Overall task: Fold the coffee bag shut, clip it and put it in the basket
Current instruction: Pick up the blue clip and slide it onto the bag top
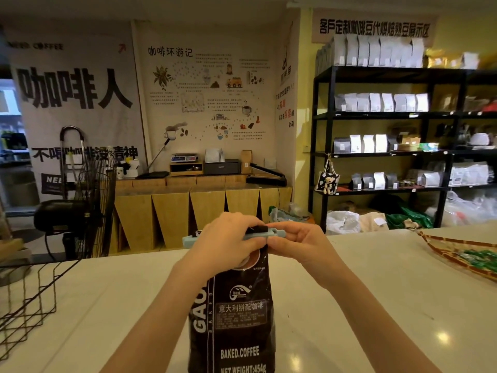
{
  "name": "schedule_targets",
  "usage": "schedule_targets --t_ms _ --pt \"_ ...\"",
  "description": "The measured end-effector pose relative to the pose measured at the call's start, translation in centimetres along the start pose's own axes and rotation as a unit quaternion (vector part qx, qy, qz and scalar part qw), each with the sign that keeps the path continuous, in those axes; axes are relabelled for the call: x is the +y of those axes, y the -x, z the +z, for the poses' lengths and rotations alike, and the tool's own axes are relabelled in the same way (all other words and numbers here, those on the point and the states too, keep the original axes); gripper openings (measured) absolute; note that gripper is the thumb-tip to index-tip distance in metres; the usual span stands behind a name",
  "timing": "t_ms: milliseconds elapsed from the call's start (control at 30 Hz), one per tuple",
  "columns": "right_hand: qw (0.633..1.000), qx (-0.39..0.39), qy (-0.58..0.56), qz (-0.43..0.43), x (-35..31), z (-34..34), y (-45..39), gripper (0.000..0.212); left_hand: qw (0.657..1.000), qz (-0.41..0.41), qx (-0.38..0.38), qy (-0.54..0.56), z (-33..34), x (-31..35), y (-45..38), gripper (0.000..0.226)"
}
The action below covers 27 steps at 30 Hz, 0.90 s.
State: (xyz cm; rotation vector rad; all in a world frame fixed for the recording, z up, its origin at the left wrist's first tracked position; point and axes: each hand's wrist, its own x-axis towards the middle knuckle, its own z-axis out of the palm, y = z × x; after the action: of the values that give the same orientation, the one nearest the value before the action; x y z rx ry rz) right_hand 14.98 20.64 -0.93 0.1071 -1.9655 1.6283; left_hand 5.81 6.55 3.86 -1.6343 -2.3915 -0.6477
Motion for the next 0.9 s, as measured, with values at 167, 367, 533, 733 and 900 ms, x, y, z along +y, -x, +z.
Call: schedule_targets --t_ms 167,367,533,733,900 --pt "1.000 -0.024 0.003 0.001 -0.4 0.5 -0.1 0.023 0.998 -0.027 0.055 0.000 0.1 0.4 0.4 0.028" --pt "0.994 -0.024 0.100 -0.028 -0.4 0.8 -0.1 0.020 0.993 -0.024 0.115 0.002 0.8 0.5 0.9 0.025" --pt "0.983 0.037 0.156 -0.090 0.5 1.1 0.2 0.019 0.990 -0.016 0.142 0.011 1.5 0.4 1.1 0.026" --pt "0.968 0.082 0.189 -0.143 1.2 1.8 0.6 0.019 0.987 -0.003 0.158 0.033 1.3 0.5 1.7 0.026" --pt "0.944 0.121 0.240 -0.190 1.6 2.4 0.8 0.020 0.984 0.010 0.172 0.038 1.2 0.5 2.2 0.028"
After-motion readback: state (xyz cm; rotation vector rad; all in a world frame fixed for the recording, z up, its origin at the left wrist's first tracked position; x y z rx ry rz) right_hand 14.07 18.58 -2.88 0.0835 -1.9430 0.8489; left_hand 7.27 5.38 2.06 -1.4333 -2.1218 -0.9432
